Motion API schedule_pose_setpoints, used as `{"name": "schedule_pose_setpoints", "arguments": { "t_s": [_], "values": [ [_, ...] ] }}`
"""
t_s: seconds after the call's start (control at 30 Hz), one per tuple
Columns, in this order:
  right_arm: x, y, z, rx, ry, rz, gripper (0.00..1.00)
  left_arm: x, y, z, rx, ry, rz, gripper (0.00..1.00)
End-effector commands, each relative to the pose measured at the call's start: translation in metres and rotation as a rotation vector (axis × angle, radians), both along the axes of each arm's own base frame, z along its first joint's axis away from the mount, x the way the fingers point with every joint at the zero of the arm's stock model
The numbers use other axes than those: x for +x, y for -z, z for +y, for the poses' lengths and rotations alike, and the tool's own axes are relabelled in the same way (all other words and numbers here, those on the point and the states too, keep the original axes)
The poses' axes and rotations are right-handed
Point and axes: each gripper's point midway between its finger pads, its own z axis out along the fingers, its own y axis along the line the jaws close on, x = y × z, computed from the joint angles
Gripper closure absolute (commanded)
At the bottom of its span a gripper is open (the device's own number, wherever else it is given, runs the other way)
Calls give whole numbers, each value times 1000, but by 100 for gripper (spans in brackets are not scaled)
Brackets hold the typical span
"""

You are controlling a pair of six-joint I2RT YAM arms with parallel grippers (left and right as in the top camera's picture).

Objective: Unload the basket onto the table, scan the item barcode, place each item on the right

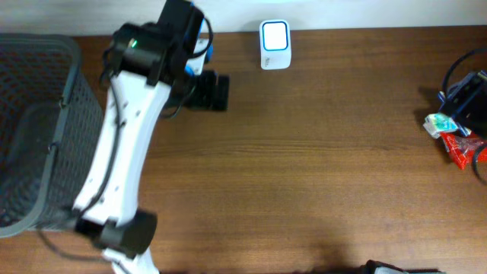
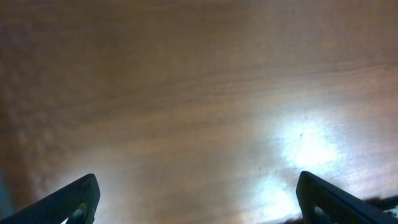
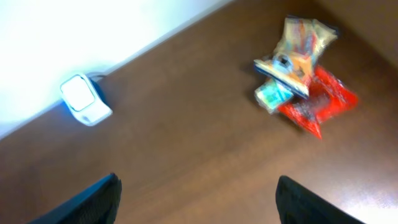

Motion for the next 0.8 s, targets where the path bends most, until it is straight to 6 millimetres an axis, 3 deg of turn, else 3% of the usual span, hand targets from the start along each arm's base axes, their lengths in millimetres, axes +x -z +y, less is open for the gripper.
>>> {"name": "schedule_pose_setpoints", "arguments": {
  "t_s": [0.0, 0.13, 0.2, 0.3, 0.4, 0.53, 0.77],
  "values": [
    [-10, 25, 27, -16, -94, -10, 20, -37, -23, 19, 7, -54, -114, 1],
    [-24, 69, 48, -25, -162, -53, 20, -66, -12, 15, -53, -12, -244, 1],
    [-31, 86, 49, -31, -164, -79, 20, -78, 6, 17, -74, -5, -293, 1],
    [-39, 109, 50, -38, -164, -107, 0, -91, 39, 24, -103, -19, -341, 1],
    [-42, 135, 51, -26, -163, -54, 1, -104, 78, 30, -95, -19, -324, 1],
    [-38, 148, 50, -13, -164, 1, 1, -112, 106, 33, -62, -16, -252, 1],
    [-36, 149, 50, -12, -164, 4, 1, -112, 113, 33, -50, -16, -225, 1]
  ]
}}
